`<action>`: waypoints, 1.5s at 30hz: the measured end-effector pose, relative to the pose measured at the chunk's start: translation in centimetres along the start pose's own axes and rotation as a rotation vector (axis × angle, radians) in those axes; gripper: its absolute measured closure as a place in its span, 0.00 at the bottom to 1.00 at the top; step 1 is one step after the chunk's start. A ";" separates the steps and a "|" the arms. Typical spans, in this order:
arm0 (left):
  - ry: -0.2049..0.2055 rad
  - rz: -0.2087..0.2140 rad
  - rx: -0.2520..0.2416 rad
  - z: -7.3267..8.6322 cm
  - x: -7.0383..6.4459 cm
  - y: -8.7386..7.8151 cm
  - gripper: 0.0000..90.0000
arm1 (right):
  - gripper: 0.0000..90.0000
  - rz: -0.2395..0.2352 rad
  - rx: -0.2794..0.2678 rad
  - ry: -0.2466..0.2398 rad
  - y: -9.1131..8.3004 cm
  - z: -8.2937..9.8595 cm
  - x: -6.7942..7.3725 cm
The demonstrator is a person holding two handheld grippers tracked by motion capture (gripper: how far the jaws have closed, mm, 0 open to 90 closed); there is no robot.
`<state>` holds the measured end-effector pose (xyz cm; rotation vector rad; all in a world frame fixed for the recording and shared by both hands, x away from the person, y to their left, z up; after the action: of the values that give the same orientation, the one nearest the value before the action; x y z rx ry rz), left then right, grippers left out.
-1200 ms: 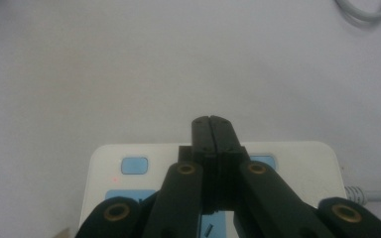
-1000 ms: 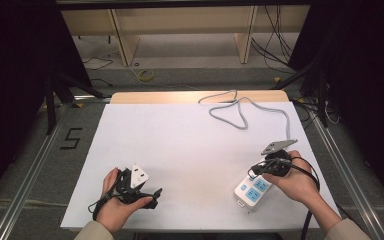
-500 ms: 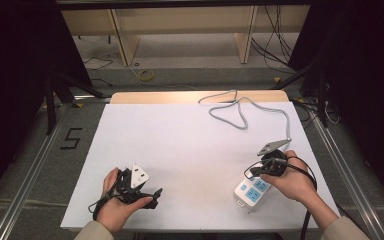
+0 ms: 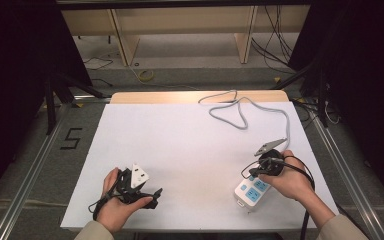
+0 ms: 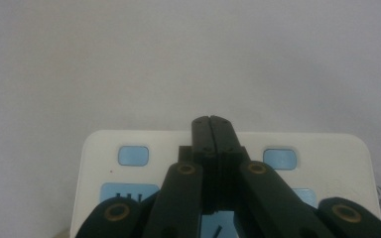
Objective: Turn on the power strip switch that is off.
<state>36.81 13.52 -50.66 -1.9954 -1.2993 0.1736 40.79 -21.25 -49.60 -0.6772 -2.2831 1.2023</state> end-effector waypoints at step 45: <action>0.004 0.003 0.002 0.0 -0.1 0.0 0.05 | 1.00 0.030 0.084 -0.018 0.9 0.2 0.0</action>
<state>36.75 13.41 -50.70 -1.9947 -1.2932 0.1725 40.86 -20.85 -50.47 -0.6742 -2.2309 1.3150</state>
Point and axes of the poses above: each handheld gripper's, and its own axes: y roughly forward along the jaws, z roughly out of its underside, x roughly to its left, the point moved 8 cm from there along y, roughly forward along the jaws, and after that the axes turned 9 degrees about -z, right-handed, at the moved point
